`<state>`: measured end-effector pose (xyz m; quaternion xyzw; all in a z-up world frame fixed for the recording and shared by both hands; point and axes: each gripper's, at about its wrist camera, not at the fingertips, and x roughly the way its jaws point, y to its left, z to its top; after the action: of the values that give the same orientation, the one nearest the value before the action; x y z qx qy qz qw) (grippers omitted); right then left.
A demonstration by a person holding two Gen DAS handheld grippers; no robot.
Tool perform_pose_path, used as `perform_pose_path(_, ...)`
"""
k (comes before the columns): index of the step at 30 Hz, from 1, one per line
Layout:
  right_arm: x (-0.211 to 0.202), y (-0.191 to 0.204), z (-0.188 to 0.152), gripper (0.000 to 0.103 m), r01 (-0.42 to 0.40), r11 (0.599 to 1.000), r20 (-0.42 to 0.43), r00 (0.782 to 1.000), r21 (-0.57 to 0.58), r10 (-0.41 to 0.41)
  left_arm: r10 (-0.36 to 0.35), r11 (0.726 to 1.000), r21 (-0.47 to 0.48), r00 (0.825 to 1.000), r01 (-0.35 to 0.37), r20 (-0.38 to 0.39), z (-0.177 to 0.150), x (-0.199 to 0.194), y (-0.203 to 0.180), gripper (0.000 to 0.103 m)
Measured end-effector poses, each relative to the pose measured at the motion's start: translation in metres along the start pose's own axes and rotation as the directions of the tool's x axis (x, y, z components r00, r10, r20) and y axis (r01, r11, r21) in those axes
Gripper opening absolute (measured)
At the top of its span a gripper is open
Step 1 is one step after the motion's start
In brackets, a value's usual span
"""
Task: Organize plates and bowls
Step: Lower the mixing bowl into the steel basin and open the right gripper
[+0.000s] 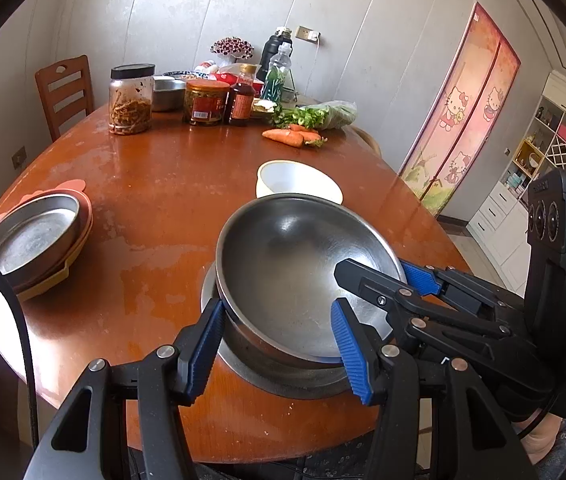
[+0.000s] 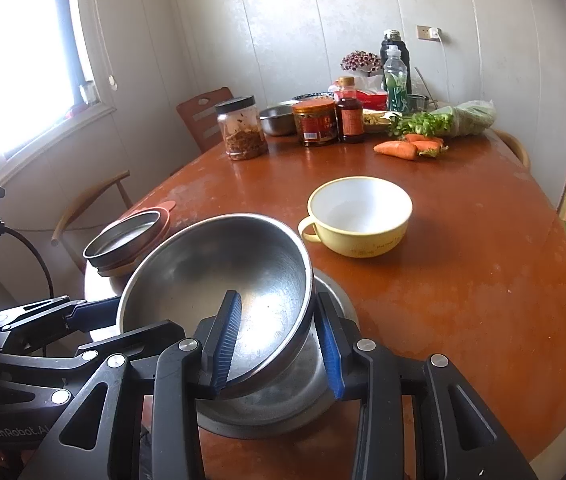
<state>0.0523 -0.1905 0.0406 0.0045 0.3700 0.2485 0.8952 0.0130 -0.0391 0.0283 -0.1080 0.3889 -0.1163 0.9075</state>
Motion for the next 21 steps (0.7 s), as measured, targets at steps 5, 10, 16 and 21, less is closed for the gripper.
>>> perform_pose_path(5, 0.003, -0.006, -0.007, 0.040, 0.011, 1.000, -0.020, 1.000, 0.018, -0.010, -0.008, 1.000, 0.005, 1.000, 0.009, -0.021, -0.002, 0.010, -0.002, 0.054)
perform_pose_path(10, 0.007, -0.012, -0.014, 0.040, 0.026, 0.999, -0.036, 0.999, 0.030, -0.025, -0.016, 1.000, 0.010, 0.999, 0.016, -0.051, -0.006, 0.021, -0.003, 0.054)
perform_pose_path(16, 0.009, -0.015, -0.019, 0.040, 0.038, 0.999, -0.046, 0.998, 0.037, -0.036, -0.016, 1.000, 0.016, 0.998, 0.017, -0.062, -0.006, 0.026, -0.005, 0.054)
perform_pose_path(21, 0.010, -0.015, -0.018, 0.040, 0.048, 0.998, -0.040, 0.998, 0.028, -0.047, -0.012, 1.000, 0.015, 0.998, 0.013, -0.063, -0.006, 0.028, -0.004, 0.054)
